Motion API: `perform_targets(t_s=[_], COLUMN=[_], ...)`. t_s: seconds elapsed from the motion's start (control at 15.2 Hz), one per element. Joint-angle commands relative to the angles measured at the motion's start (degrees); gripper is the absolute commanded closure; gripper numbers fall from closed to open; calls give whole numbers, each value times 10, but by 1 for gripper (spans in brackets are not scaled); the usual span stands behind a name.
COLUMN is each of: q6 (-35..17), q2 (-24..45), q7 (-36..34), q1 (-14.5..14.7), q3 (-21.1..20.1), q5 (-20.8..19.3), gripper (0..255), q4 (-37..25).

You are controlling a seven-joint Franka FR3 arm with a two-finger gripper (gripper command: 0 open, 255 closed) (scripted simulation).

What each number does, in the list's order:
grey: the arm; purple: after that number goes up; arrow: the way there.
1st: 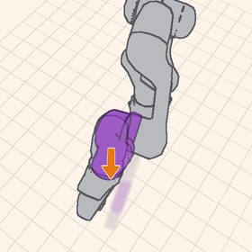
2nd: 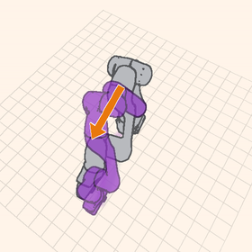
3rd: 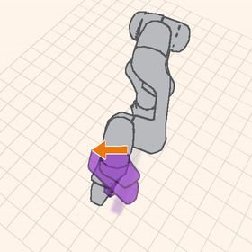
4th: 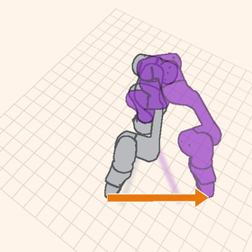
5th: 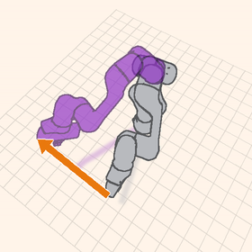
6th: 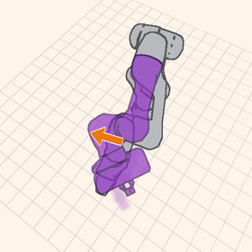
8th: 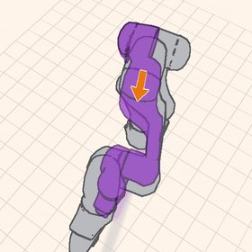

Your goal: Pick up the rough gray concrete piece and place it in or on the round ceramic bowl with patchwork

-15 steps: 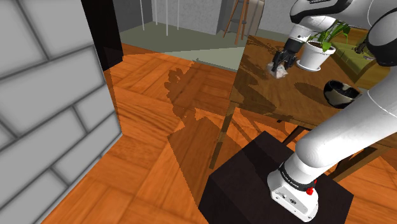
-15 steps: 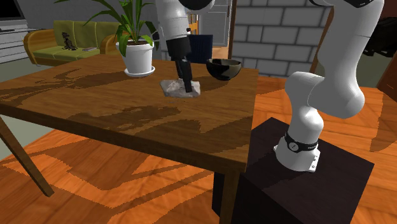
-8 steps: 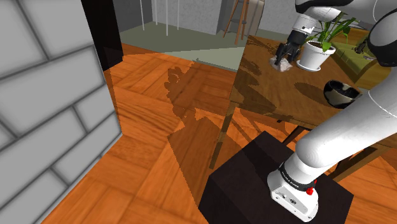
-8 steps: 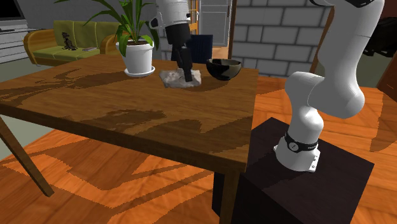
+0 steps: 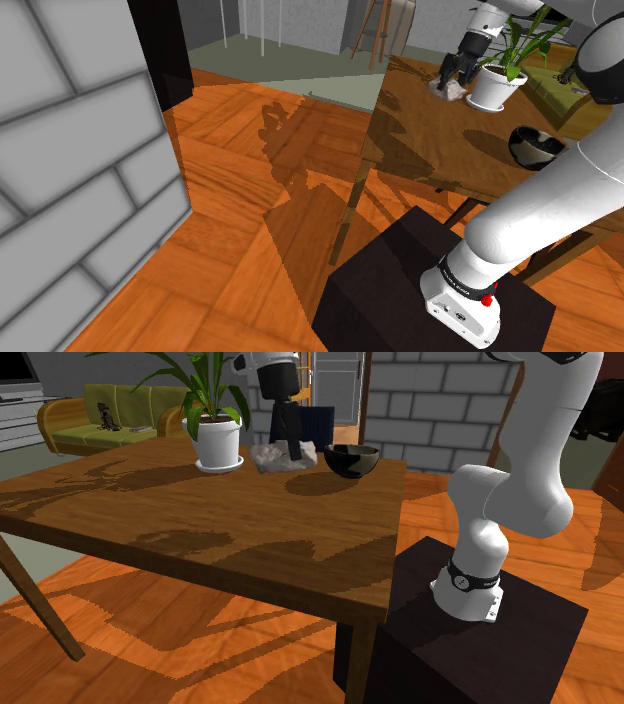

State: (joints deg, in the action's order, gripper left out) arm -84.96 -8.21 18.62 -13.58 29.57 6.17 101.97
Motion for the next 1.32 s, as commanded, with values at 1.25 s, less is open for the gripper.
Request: perform_targets(t_s=[1.25], q6=[97], q2=[-106], q7=[101], q1=[-58], q3=[59], q5=[-87], gripper=[255], q4=[3])
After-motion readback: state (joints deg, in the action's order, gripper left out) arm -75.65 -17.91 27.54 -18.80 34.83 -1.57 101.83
